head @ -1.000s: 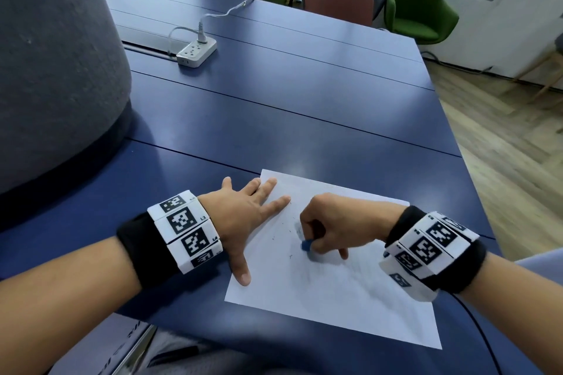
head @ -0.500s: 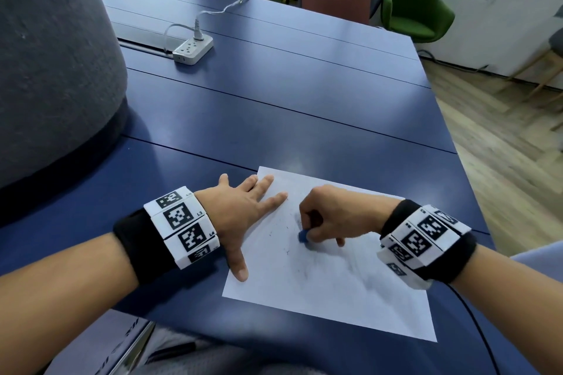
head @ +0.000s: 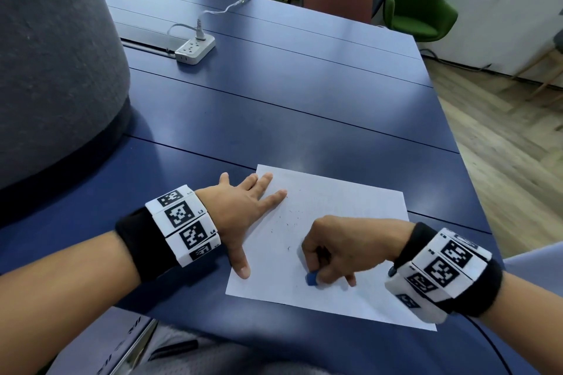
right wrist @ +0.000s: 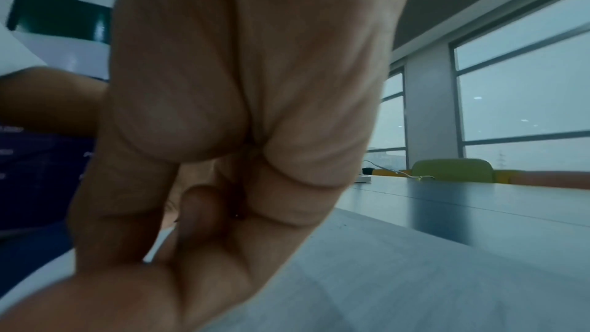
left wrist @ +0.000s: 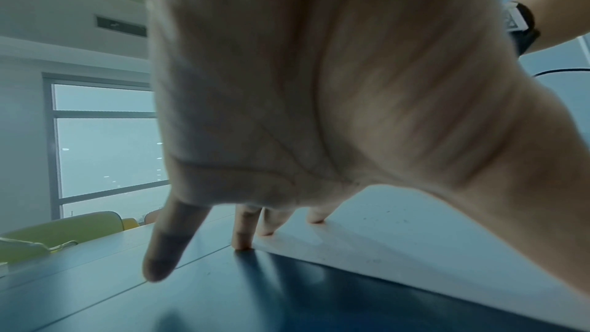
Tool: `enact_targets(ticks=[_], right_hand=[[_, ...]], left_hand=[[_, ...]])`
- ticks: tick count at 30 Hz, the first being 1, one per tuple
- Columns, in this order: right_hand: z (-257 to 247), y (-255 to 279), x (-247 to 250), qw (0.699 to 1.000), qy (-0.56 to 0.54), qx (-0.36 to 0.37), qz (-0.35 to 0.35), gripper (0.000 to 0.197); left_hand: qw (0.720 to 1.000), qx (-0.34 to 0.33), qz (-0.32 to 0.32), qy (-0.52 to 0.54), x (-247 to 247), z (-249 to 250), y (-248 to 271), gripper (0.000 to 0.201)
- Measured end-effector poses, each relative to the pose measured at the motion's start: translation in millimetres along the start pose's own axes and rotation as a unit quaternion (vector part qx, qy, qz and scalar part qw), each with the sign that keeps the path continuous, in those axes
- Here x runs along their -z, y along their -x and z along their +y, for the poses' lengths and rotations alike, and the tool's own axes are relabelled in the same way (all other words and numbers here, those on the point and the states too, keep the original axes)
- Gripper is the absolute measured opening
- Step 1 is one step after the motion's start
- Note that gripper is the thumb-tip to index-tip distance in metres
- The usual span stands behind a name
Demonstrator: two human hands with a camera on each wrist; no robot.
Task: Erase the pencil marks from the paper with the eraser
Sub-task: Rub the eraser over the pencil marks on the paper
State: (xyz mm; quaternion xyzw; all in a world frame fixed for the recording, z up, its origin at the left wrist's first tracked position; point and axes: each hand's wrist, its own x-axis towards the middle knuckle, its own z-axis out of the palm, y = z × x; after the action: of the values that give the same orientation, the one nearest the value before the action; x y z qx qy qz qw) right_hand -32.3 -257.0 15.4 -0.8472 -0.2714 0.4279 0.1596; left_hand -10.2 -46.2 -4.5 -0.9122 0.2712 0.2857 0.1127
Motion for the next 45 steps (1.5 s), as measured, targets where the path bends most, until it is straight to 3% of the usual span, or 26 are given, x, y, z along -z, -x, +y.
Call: enact_targets(ticks=[5,8,10,15,17,19,23,28,33,39,45], right_hand=[[8.7,-6.2,12.5,0.994,-0.019,-0.02,0.103,0.012],[3.4,-5.6,4.2,0.999,-0.022,-0.007,0.022,0.009],[3.3,-9.0,9.4,1.0,-0.019,-0.007,0.022,0.009],[22.0,-28.3,47.4,0.982,-0.01,-0.041,0.182,0.02],[28.4,-32.4,53.8,0.975,-0.018,-0.048,0.217,0.021],[29.9,-33.1,51.2,0.977,-0.02,-0.049,0.205,0.019],[21.6,-32.9,47.2,0.993,0.0,-0.042,0.11,0.013],[34.6,-33.4,66.7,0.971,-0.026,-0.086,0.222,0.02],[23.4,-31.8,51.8,0.993,0.002,-0.065,0.094,0.014],[30.9,-35.4,62.4,0.971,-0.005,-0.083,0.224,0.021],[10.3,-6.7,23.0,0.99,0.046,-0.041,0.127,0.015]], left_hand=[[1.0,0.001,0.002,-0.003,-0.7,-0.7,-0.4,0.151],[1.0,-0.002,0.002,-0.003,0.0,-1.0,-0.3,0.151],[1.0,-0.004,0.0,-0.005,0.4,-1.2,-0.3,0.151],[1.0,-0.008,0.006,-0.002,-0.7,-2.6,0.0,0.151],[1.0,-0.01,0.008,-0.003,-1.3,-2.9,0.2,0.151],[1.0,-0.011,0.009,-0.003,-1.6,-2.8,-0.6,0.151],[1.0,-0.009,0.002,-0.005,-0.7,-2.2,-0.2,0.151],[1.0,-0.011,0.012,-0.01,-0.7,-1.7,-0.1,0.151],[1.0,-0.008,0.004,-0.019,2.0,0.4,0.8,0.151],[1.0,-0.006,0.005,-0.017,1.9,0.8,1.9,0.151],[1.0,-0.009,0.005,-0.016,1.1,-0.9,-0.2,0.151]])
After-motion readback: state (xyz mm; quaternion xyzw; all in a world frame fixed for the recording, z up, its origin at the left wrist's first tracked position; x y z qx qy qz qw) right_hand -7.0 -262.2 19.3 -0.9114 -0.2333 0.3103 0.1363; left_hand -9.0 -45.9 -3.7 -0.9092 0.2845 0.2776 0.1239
